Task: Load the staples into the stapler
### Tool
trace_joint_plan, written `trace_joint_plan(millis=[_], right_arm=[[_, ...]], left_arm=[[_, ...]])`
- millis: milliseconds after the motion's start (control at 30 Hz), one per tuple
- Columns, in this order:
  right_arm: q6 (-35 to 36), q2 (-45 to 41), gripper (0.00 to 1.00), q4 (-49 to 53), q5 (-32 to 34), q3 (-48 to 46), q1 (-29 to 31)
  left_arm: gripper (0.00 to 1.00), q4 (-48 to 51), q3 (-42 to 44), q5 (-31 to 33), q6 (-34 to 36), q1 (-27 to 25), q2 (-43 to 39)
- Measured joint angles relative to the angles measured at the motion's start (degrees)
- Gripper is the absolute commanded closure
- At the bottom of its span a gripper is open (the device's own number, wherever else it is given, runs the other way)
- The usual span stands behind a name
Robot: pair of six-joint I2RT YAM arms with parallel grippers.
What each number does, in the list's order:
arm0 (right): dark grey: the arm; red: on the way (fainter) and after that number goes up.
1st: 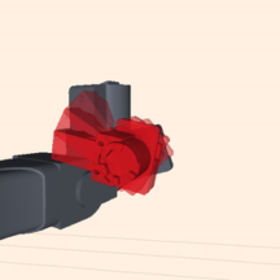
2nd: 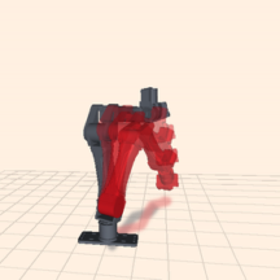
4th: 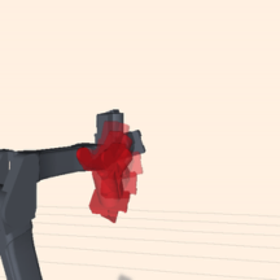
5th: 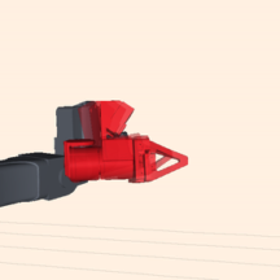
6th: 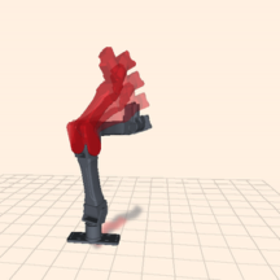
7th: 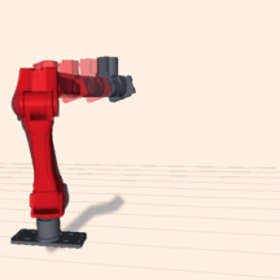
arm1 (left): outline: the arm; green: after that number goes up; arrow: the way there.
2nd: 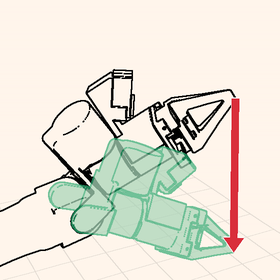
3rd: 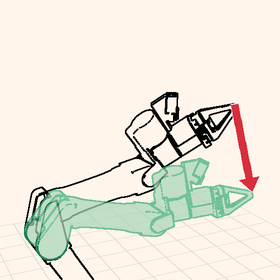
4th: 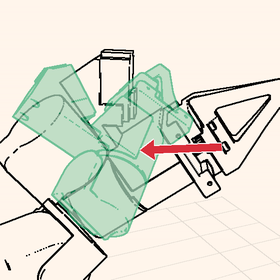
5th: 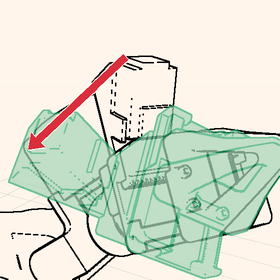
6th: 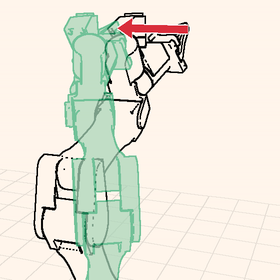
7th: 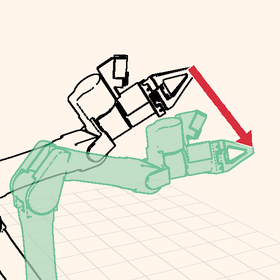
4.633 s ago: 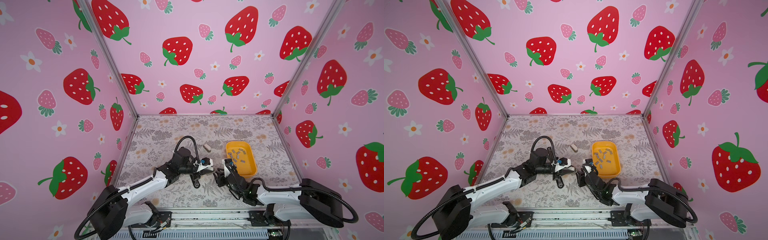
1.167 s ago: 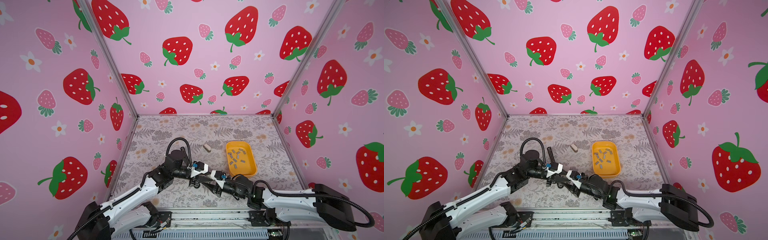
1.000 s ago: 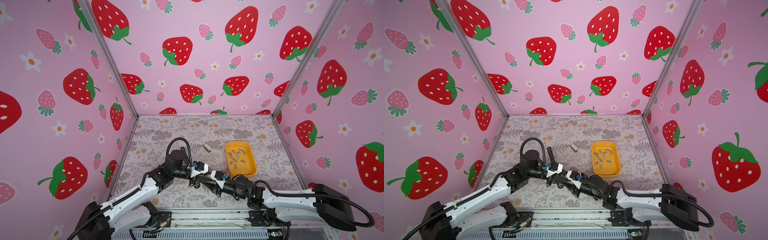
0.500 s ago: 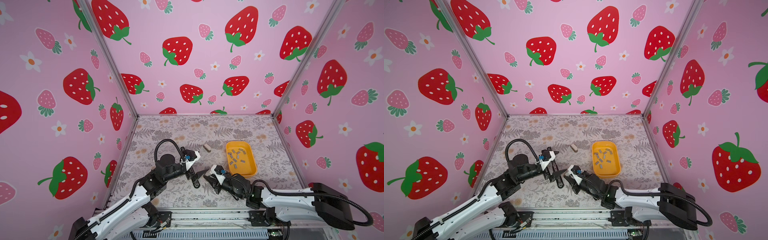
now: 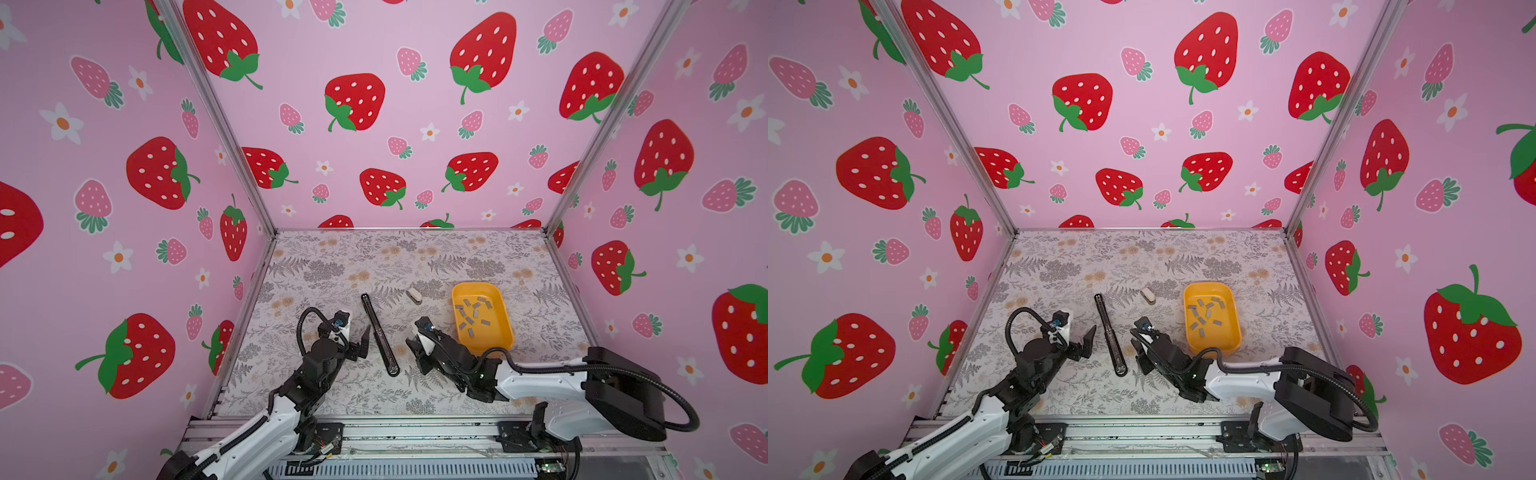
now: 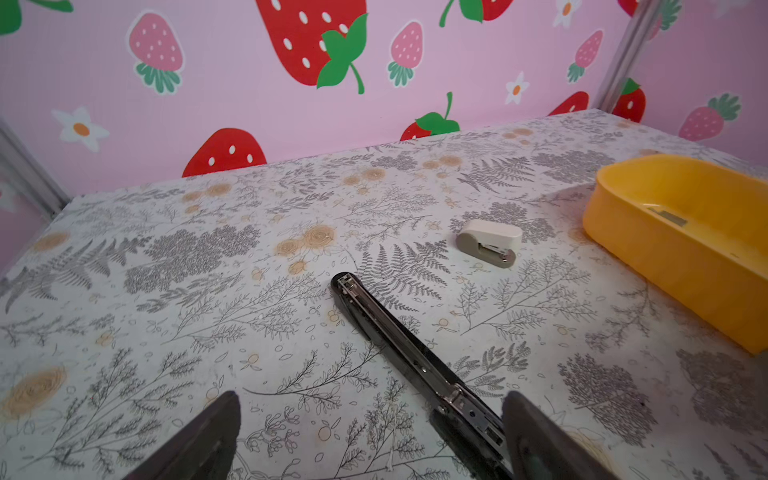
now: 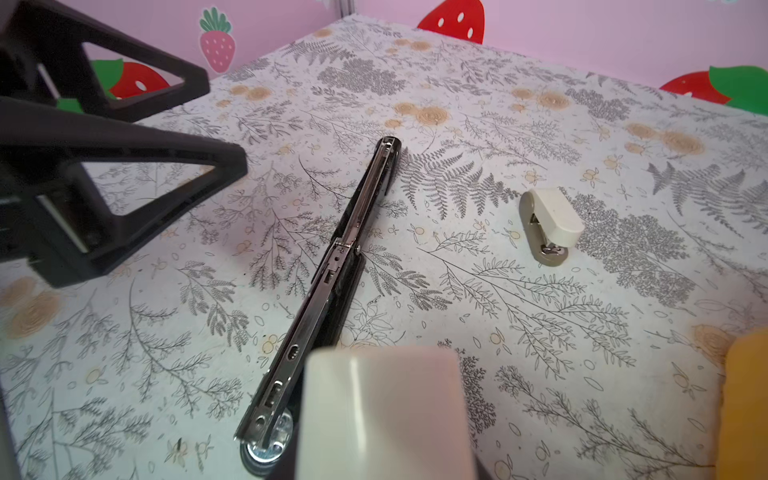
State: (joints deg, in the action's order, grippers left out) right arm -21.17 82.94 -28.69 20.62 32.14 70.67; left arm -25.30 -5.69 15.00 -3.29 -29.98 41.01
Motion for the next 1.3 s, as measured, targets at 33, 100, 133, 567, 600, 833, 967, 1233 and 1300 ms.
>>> trace_joint_plan(millis=[33,100,133,567,600,833,967,1233,1300], right_arm=[[-0.6,1.5,0.81,1.1,0.1,1.6,-0.2],[-1.9,4.2,0.81,3.5,0.2,4.4,-0.6],[-2.6,5.5,0.81,4.8,0.2,5.8,-0.9],[-7.4,20.4,0.82,18.5,-0.3,20.3,-3.7],[-7.5,20.9,0.82,18.9,-0.3,21.0,-3.8],[-7.8,23.5,0.82,20.0,-1.0,24.3,-5.0],[-8.1,24.6,0.82,20.0,-1.7,25.5,-6.1],[-8.4,27.4,0.72,20.7,-2.1,27.8,-6.6],[-8.6,27.6,0.68,20.7,-2.2,28.0,-6.6]], left_arm=[[0.01,-0.7,0.5,0.0,-1.1,1.3,0.2],[0.01,-1.3,0.5,0.3,-3.0,3.0,0.9],[0.01,-1.8,0.5,0.9,-4.1,3.4,1.5],[0.0,-0.5,-4.3,4.0,-8.6,3.6,10.7],[0.0,-0.5,-4.3,4.0,-8.6,3.6,10.6],[0.0,-0.5,-4.3,4.0,-8.8,3.7,8.4],[0.01,-0.6,-4.3,4.0,-8.8,3.7,8.3],[0.0,-0.6,-4.3,3.8,-8.8,3.7,8.0],[0.0,-0.6,-4.3,3.8,-8.8,3.7,8.0]])
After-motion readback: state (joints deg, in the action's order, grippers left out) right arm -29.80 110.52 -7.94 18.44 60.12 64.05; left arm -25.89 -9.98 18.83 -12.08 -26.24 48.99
